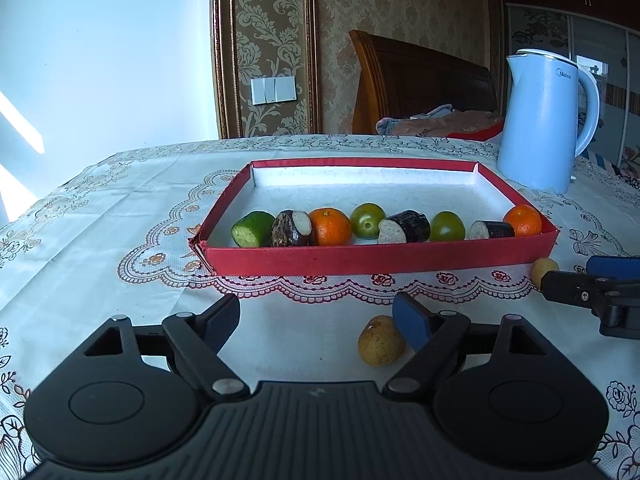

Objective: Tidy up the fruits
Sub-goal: 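Move the left tool toward a brown round fruit while the right tool approaches another round fruit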

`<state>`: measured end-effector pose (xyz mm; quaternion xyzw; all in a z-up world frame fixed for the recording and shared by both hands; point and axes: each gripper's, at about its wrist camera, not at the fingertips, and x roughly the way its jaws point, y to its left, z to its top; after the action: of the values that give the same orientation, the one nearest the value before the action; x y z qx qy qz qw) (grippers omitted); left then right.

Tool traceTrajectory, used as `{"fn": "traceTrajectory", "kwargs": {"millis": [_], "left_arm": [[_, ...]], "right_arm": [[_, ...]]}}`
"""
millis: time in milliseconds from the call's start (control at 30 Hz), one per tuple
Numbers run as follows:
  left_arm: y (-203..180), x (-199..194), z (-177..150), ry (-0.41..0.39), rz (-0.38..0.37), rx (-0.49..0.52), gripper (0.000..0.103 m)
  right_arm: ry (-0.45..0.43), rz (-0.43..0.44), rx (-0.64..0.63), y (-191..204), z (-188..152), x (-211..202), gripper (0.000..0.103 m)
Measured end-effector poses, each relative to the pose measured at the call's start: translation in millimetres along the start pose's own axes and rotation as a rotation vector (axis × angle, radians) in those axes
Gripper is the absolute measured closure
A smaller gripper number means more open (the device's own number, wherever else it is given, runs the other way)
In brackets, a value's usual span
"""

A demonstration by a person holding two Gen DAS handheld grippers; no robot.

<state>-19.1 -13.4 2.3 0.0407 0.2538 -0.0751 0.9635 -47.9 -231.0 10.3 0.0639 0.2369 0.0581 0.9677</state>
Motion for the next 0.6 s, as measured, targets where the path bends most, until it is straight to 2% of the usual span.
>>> {"fn": "traceTrajectory", "kwargs": {"millis": [300,600], "left_arm": [[-3,-1,-3,0.028,-0.041,-0.009,0.017],[-14,4,-3,0.065,-0.058,0.022,0.017]], "right_arm": [[0.009,-0.010,-0.003,-5,1,1,0.032],[0.017,-0.010,0.000,-5,1,3,0.032]]}}
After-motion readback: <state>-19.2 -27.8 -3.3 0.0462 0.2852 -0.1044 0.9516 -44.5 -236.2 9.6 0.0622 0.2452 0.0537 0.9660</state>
